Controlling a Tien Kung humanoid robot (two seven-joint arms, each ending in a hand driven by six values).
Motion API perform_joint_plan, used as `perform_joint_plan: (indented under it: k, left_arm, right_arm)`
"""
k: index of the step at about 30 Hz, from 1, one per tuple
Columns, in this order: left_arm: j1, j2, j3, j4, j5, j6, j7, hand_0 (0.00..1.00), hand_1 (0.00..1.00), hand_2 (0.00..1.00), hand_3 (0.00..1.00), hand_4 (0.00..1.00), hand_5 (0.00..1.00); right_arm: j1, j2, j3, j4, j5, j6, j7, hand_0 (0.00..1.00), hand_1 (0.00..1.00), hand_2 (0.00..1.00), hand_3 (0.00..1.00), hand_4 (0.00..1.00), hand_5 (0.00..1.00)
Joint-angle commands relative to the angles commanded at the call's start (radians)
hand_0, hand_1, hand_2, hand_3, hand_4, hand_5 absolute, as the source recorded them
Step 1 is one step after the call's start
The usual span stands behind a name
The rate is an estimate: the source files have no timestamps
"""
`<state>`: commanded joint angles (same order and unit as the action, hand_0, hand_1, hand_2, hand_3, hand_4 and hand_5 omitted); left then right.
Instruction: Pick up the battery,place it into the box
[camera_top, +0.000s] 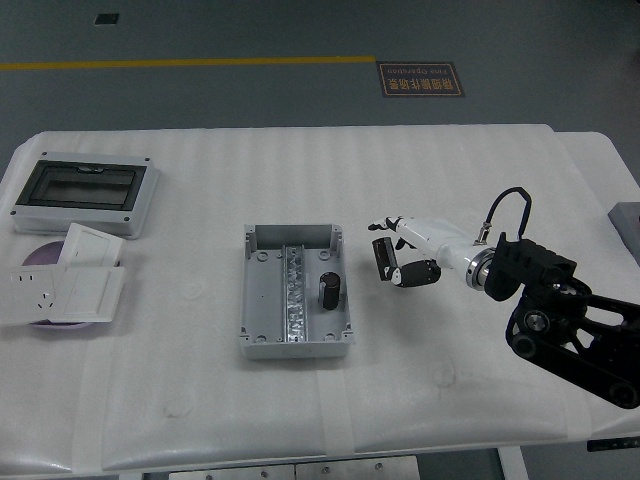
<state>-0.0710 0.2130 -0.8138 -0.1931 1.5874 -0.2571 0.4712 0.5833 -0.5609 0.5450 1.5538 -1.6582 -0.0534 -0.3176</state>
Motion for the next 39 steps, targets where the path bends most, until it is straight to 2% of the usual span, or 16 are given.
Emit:
perform_joint_plan:
  k: [1, 3, 6, 10, 13, 15, 18, 19, 24, 25, 30, 31, 39]
  left_arm:
    - [0.000, 0.000, 0.000, 0.000, 0.000, 0.000, 0.000, 0.652, 0.603, 0.557, 0.600, 0.433, 0.035]
    - [0.001, -0.001, -0.001, 0.000, 0.001, -0.001, 0.001, 0.652, 0.603, 0.557, 0.600, 0.433, 0.035]
    - [0.003, -0.001, -0.001, 0.000, 0.002, -0.002, 0.001, 0.652, 0.603, 0.557, 0.600, 0.433, 0.035]
    - [0.005, -0.002, -0.003, 0.000, 0.003, -0.003, 0.002, 0.651, 0.603, 0.554, 0.600, 0.433, 0.037]
    - [0.005, -0.002, -0.004, 0.000, 0.006, -0.005, 0.003, 0.650, 0.599, 0.551, 0.597, 0.434, 0.048]
    - [0.004, -0.002, -0.004, 0.000, 0.006, -0.006, 0.003, 0.650, 0.599, 0.551, 0.597, 0.434, 0.048]
    - [0.003, -0.002, 0.000, 0.000, 0.002, -0.006, 0.003, 0.650, 0.599, 0.551, 0.597, 0.434, 0.048]
    - [0.002, -0.002, 0.001, 0.000, 0.001, -0.006, 0.002, 0.650, 0.599, 0.549, 0.593, 0.430, 0.051]
    - [0.002, -0.003, -0.002, 0.000, 0.004, -0.008, 0.004, 0.650, 0.599, 0.549, 0.593, 0.430, 0.051]
    - [0.002, -0.003, -0.002, 0.000, 0.004, -0.008, 0.004, 0.650, 0.598, 0.547, 0.593, 0.425, 0.056]
    - [0.000, -0.005, 0.000, 0.000, 0.001, -0.009, 0.005, 0.650, 0.598, 0.547, 0.593, 0.425, 0.056]
    - [0.000, -0.005, 0.000, 0.000, 0.002, -0.010, 0.006, 0.651, 0.596, 0.545, 0.590, 0.421, 0.056]
    - [-0.005, -0.004, -0.005, 0.000, 0.008, -0.014, 0.009, 0.651, 0.594, 0.544, 0.589, 0.414, 0.051]
  right_arm:
    - [-0.008, 0.006, 0.022, 0.019, 0.009, -0.007, 0.004, 0.610, 0.652, 0.571, 0.708, 0.444, 0.186]
    - [-0.021, 0.020, 0.058, 0.048, 0.033, -0.021, 0.014, 0.610, 0.652, 0.571, 0.708, 0.444, 0.186]
    - [-0.041, 0.053, 0.099, 0.084, 0.098, -0.070, 0.058, 0.610, 0.652, 0.571, 0.708, 0.444, 0.186]
    - [-0.058, 0.088, 0.098, 0.091, 0.181, -0.118, 0.106, 0.599, 0.653, 0.564, 0.702, 0.464, 0.207]
    - [-0.060, 0.094, 0.092, 0.075, 0.195, -0.120, 0.111, 0.596, 0.656, 0.586, 0.713, 0.474, 0.206]
    - [-0.054, 0.086, 0.087, 0.057, 0.174, -0.107, 0.101, 0.596, 0.656, 0.586, 0.713, 0.474, 0.206]
    - [-0.036, 0.057, 0.076, 0.032, 0.115, -0.051, 0.069, 0.596, 0.656, 0.586, 0.713, 0.474, 0.206]
    - [-0.026, 0.046, 0.069, 0.026, 0.089, -0.030, 0.054, 0.616, 0.661, 0.642, 0.732, 0.470, 0.199]
    - [0.022, 0.004, 0.026, 0.011, -0.029, 0.062, 0.000, 0.616, 0.661, 0.642, 0.732, 0.470, 0.199]
    - [0.031, -0.001, 0.014, 0.010, -0.053, 0.073, -0.008, 0.734, 0.749, 0.802, 0.963, 0.562, 0.189]
    - [0.080, -0.013, -0.061, -0.004, -0.157, 0.111, -0.041, 0.734, 0.749, 0.802, 0.963, 0.562, 0.189]
    - [0.090, -0.016, -0.076, -0.007, -0.175, 0.116, -0.045, 0.852, 0.888, 0.998, 0.998, 0.715, 0.142]
    - [0.162, -0.036, -0.174, -0.033, -0.218, 0.144, -0.065, 0.866, 0.893, 0.998, 0.998, 0.729, 0.112]
